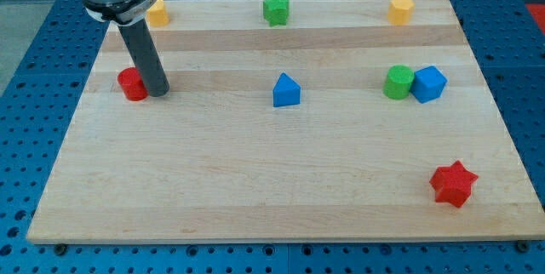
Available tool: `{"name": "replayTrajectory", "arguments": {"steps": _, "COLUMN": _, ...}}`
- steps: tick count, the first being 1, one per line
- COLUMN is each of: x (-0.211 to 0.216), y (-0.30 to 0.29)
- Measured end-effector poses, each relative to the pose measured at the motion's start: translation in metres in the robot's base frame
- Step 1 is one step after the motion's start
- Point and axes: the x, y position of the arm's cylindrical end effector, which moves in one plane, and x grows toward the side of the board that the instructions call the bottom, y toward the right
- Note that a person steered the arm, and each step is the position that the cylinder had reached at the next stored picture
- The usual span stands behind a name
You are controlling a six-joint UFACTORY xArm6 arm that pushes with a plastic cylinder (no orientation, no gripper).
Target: Move your arm to the center right
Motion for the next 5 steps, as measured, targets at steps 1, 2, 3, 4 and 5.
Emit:
{"name": "replayTrajectory", "arguments": {"steps": 1, "x": 0.007, "y": 0.03}}
{"name": "replayTrajectory", "arguments": {"steps": 2, "x": 0.003, "y": 0.071}}
{"name": "replayTrajectory", "arguments": {"steps": 3, "x": -0.021, "y": 0.109}}
{"name": "replayTrajectory", "arguments": {"steps": 4, "x": -0.04, "y": 0.153}}
{"name": "replayTrajectory", "arguments": {"steps": 5, "x": -0.046, "y": 0.203}}
